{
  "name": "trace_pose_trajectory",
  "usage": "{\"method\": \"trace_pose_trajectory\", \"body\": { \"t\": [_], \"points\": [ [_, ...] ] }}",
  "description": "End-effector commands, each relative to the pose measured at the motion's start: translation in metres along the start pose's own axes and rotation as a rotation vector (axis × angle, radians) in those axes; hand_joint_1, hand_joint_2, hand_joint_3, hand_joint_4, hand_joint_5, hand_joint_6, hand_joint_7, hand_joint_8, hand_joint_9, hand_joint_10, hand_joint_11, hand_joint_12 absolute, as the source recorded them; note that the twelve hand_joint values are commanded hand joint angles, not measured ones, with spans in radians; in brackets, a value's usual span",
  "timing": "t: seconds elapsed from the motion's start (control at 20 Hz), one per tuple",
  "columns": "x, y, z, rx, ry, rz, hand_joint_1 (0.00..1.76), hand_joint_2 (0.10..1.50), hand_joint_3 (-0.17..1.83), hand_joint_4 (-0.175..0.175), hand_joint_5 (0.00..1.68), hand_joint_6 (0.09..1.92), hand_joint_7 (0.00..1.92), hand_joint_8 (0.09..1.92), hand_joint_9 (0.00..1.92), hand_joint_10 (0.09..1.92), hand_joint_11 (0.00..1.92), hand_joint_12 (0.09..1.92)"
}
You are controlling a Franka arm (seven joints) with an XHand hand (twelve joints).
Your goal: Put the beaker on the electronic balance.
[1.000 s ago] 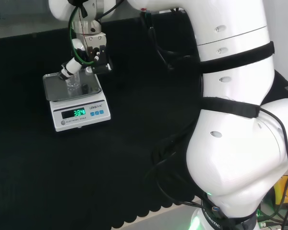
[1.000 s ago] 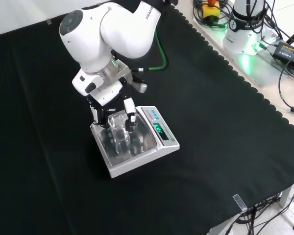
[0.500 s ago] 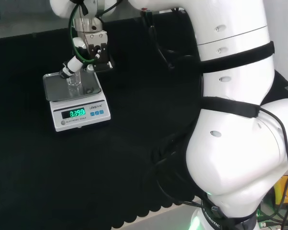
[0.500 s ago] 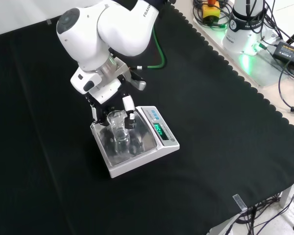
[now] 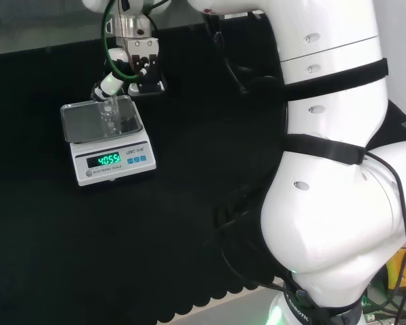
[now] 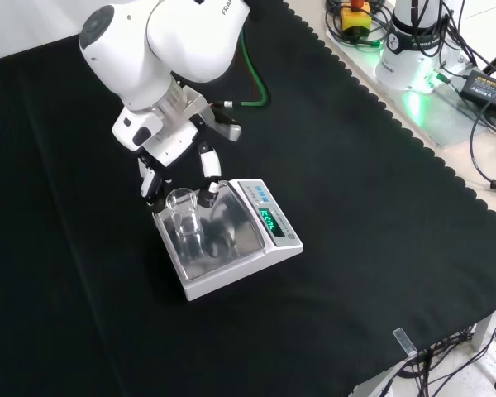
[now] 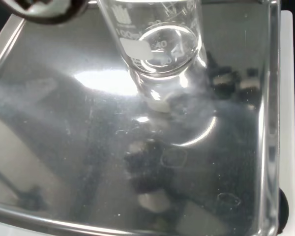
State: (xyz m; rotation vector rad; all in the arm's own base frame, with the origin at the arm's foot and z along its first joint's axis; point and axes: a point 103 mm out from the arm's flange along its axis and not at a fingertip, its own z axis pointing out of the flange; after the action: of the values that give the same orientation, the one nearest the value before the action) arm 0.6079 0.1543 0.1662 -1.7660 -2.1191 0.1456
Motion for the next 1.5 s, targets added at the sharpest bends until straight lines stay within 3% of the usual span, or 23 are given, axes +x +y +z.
{"method": "trace_pose_trajectory", "body": {
  "t": [0.05,0.3,0.5,0.65,0.8,0.95,1.15,1.35,1.5],
  "points": [
    [-0.005,-0.003,-0.006,0.002,0.012,-0.001,0.65,0.60,0.55,-0.142,0.46,0.78,0.73,0.93,0.90,0.76,0.86,1.32],
    [-0.012,-0.008,-0.016,-0.018,0.025,0.005,0.64,0.61,0.53,-0.138,0.45,0.76,0.69,0.93,0.85,0.78,0.82,1.33],
    [-0.031,-0.024,-0.036,-0.096,0.059,0.003,0.63,0.62,0.51,-0.132,0.46,0.73,0.64,0.94,0.78,0.80,0.74,1.35],
    [-0.050,-0.041,-0.054,-0.171,0.141,-0.043,0.64,0.62,0.50,-0.130,0.46,0.72,0.62,0.94,0.75,0.81,0.70,1.36],
    [-0.079,-0.068,-0.085,-0.209,0.226,-0.091,0.66,0.63,0.49,-0.130,0.46,0.72,0.62,0.93,0.71,0.82,0.67,1.37],
    [-0.110,-0.103,-0.123,-0.240,0.324,-0.134,0.67,0.64,0.48,-0.129,0.46,0.72,0.61,0.93,0.67,0.82,0.65,1.37],
    [-0.143,-0.156,-0.170,-0.352,0.448,-0.170,0.68,0.64,0.48,-0.129,0.46,0.71,0.60,0.93,0.65,0.82,0.64,1.37],
    [-0.155,-0.195,-0.201,-0.427,0.460,-0.158,0.68,0.65,0.49,-0.133,0.47,0.72,0.62,0.93,0.66,0.82,0.64,1.37],
    [-0.156,-0.205,-0.211,-0.451,0.445,-0.154,0.68,0.66,0.49,-0.134,0.47,0.72,0.63,0.92,0.67,0.82,0.65,1.37]
  ]
}}
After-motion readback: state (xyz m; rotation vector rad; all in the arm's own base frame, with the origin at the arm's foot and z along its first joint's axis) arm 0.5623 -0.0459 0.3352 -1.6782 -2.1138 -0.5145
